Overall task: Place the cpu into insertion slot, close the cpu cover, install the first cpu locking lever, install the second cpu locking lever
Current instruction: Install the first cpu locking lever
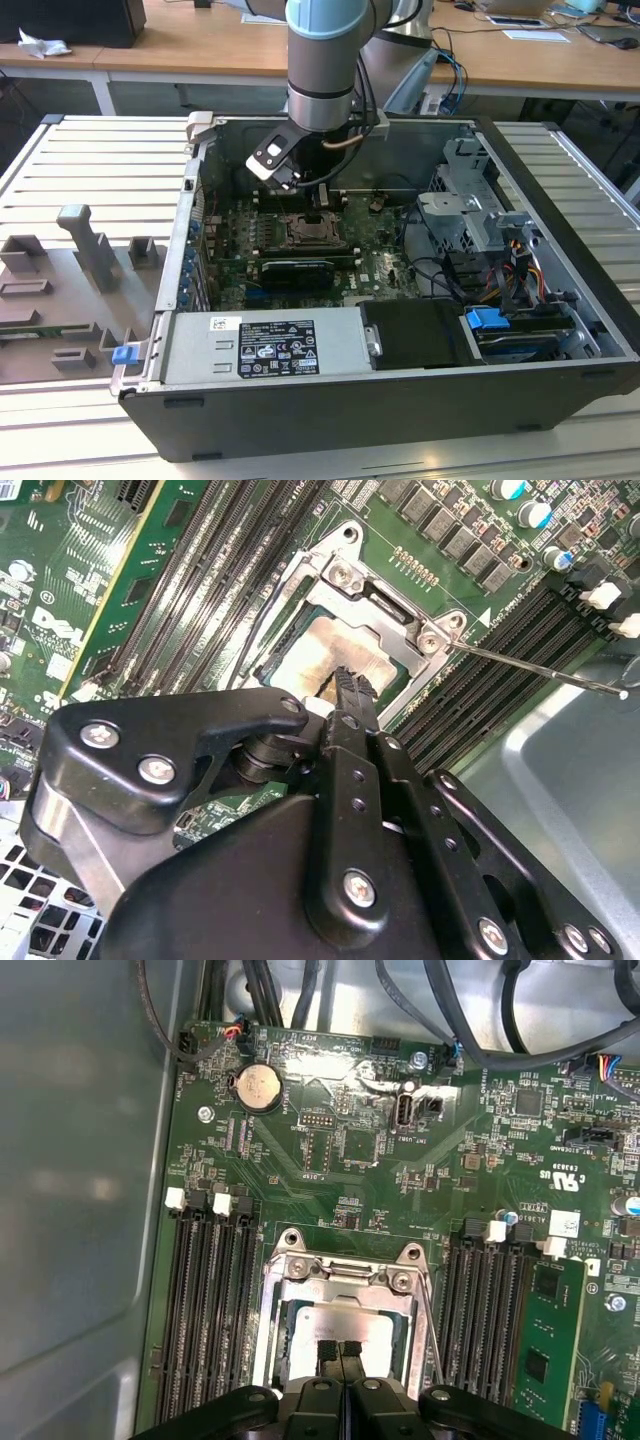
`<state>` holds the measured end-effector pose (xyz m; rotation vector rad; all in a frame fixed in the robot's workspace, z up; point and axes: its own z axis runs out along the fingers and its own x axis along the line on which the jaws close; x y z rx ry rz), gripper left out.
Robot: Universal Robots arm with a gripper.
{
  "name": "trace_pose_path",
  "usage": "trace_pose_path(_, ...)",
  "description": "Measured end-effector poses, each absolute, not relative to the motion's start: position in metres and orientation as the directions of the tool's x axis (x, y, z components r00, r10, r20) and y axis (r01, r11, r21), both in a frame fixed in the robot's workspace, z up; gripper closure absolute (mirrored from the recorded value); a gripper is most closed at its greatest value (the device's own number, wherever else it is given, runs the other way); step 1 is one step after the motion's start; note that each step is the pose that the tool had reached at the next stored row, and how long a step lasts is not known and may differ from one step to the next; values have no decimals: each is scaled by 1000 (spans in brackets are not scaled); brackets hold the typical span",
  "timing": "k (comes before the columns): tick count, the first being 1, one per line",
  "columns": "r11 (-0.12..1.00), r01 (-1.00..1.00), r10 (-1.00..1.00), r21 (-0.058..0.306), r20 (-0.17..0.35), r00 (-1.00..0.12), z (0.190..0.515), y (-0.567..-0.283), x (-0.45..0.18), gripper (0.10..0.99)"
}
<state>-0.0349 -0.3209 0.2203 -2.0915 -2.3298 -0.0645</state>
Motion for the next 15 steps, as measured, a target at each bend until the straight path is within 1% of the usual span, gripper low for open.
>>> trace_pose_path(15,107,994,994,24,35,-108,225,-321,-35,980)
